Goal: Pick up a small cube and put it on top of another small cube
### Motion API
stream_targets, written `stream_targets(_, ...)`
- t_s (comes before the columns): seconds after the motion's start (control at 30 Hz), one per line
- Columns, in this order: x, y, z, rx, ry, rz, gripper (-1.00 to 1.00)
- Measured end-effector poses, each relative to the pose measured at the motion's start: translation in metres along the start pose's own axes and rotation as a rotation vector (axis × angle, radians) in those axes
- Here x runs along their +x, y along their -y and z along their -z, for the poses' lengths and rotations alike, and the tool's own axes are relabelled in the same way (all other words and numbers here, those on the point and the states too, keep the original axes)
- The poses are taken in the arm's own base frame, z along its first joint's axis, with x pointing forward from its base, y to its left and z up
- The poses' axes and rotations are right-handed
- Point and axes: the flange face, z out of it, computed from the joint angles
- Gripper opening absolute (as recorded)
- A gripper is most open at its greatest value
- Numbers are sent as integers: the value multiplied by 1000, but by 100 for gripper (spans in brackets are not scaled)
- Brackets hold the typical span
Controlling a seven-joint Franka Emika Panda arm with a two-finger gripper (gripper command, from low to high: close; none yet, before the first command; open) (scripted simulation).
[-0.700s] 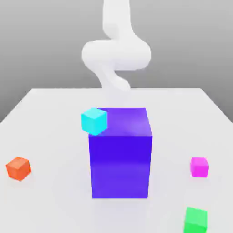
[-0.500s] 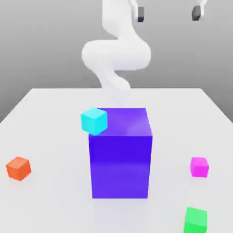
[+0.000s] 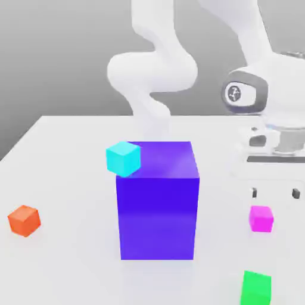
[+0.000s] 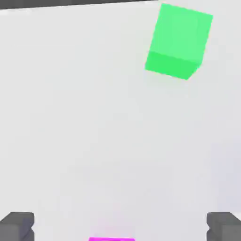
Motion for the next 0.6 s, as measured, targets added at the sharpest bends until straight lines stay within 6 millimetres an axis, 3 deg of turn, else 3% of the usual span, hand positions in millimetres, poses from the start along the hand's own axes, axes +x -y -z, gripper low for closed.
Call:
stream_targets(0.1, -9, -6, -22, -16, 22, -14, 0)
stream_targets(0.37, -11, -10, -73, -22, 23, -16, 0)
stream_targets(0.4, -11, -11, -77, -23, 21, -15, -100)
stream_targets(0.6, -11, -11, -80, -22, 21, -14, -100)
